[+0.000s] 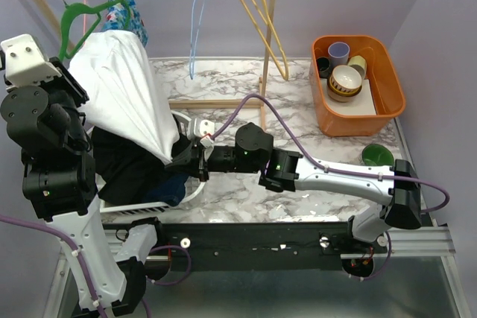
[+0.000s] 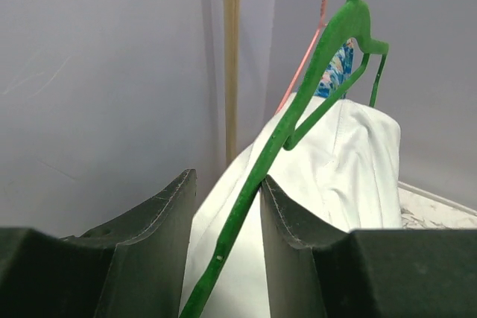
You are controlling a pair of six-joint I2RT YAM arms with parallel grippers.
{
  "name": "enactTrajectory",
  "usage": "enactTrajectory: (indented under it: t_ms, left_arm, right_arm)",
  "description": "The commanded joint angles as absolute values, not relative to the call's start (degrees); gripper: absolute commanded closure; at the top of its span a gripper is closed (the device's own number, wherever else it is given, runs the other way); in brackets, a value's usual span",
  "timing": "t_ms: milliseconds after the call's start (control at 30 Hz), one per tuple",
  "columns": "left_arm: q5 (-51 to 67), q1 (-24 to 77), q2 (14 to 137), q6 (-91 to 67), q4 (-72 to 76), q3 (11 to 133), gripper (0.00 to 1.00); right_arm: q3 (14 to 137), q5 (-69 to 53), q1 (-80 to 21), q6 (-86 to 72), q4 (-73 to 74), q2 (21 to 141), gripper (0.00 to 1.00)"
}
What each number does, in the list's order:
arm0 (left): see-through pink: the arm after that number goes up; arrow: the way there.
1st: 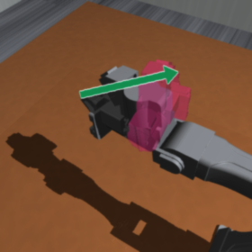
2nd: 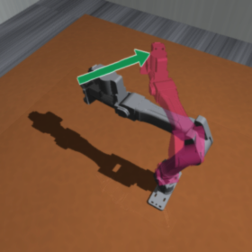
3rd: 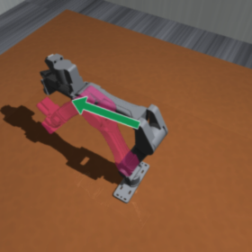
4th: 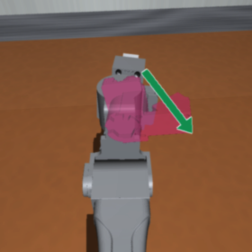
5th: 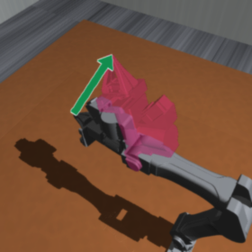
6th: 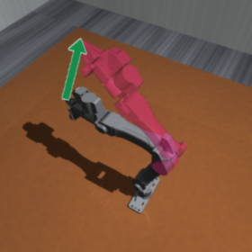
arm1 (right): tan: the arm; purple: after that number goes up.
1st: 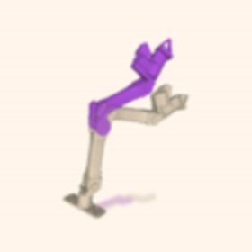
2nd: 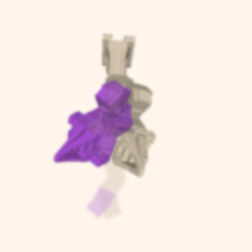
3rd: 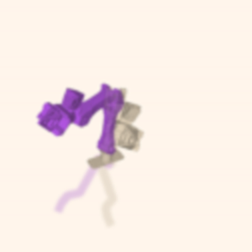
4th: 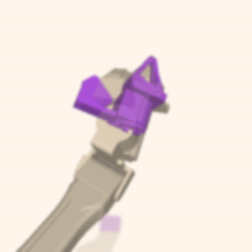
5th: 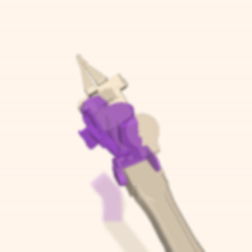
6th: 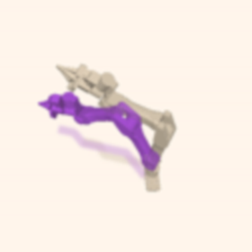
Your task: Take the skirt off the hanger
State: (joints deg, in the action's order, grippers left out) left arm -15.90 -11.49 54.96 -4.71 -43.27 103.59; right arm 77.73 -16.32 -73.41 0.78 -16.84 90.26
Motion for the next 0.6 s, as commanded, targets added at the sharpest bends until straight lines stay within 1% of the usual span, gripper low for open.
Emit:
enactTrajectory:
  t_ms: [0, 167, 367, 467, 500, 567]
  left_arm:
    - [-21.89, -11.95, 55.90, -5.62, -28.21, 105.47, 1.00]
    - [-21.18, -12.04, 56.16, -6.15, -28.39, 105.64, 1.00]
    - [-20.83, -12.04, 55.90, -6.06, -27.86, 105.38, 1.00]
    - [-19.87, -11.95, 55.72, -6.50, -27.95, 105.21, 1.00]
    - [-19.43, -11.95, 55.37, -6.76, -27.78, 104.86, 1.00]
    - [-18.29, -12.04, 54.85, -7.82, -27.34, 104.33, 1.00]
  right_arm:
    - [74.18, -23.21, -75.59, 1.14, -10.02, 87.81, 0.99]
    - [73.48, -21.71, -75.59, 1.05, -9.50, 88.15, 0.99]
    - [74.26, -15.92, -75.59, 0.62, -9.14, 89.65, 0.99]
    - [76.54, -10.04, -75.59, 0.18, -8.27, 91.75, 0.99]
    - [78.99, -6.37, -75.59, 0.18, -8.00, 92.45, 0.99]
    - [81.38, -3.01, -75.59, 0.18, -7.47, 94.64, 0.99]
